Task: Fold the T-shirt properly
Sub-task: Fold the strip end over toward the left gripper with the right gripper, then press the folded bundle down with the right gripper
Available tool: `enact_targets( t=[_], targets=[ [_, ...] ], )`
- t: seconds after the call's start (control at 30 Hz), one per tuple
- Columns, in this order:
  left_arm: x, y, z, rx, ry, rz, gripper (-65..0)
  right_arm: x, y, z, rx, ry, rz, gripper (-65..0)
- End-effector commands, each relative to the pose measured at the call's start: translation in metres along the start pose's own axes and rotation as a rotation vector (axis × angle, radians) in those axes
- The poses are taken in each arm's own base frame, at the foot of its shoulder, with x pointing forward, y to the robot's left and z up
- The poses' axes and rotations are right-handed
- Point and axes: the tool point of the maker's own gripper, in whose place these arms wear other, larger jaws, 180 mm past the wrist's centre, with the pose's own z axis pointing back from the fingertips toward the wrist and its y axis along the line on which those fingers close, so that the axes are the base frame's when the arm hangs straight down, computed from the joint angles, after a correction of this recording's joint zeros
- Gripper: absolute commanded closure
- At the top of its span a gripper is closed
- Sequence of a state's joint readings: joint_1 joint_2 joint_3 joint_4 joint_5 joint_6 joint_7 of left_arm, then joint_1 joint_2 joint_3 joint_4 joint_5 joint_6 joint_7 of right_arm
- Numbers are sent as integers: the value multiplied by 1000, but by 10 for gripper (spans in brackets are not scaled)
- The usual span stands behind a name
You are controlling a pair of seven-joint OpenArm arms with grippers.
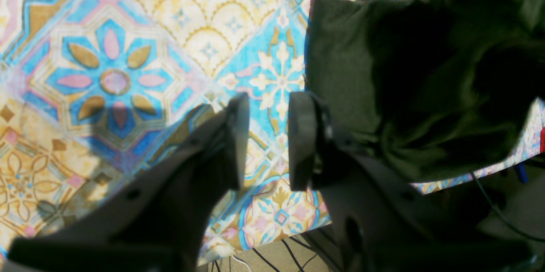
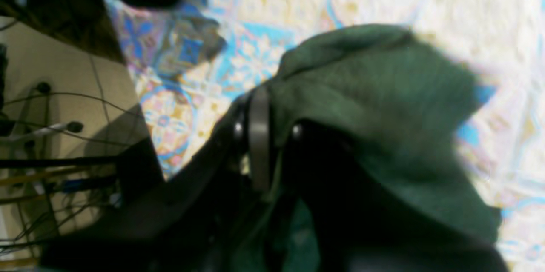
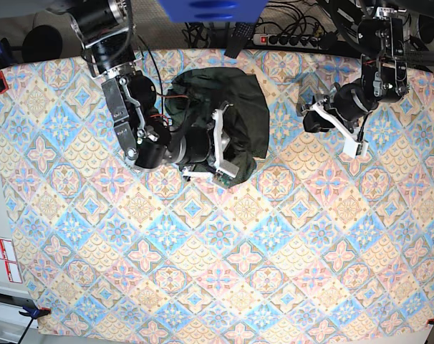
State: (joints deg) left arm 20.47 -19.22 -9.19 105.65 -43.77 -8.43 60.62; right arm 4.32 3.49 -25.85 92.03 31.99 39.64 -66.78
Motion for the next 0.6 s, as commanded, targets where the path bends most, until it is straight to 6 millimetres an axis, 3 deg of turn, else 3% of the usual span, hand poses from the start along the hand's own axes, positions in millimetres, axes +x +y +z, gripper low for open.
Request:
enact_targets(
  t=[0.0,0.13,0.37,0.5,0.57],
  targets=[
    [9,-1,3,-6,-26,-14,-141,10,4,1,17,-34,11,-2],
    [9,-1,3,-6,-26,-14,-141,-7,-1,-8,33,12,-36,-16],
    [9,-2,3,-10,-27,-11,-141,5,-11,-3,12,-7,-16,-151],
    [9,-2,3,-10,-27,-11,-141,19,-10,7,-8,-43,26,-160],
    [9,-3,3,-13,-24,-12,-141,21,-25,22,-59,-61,24,-161]
  ],
)
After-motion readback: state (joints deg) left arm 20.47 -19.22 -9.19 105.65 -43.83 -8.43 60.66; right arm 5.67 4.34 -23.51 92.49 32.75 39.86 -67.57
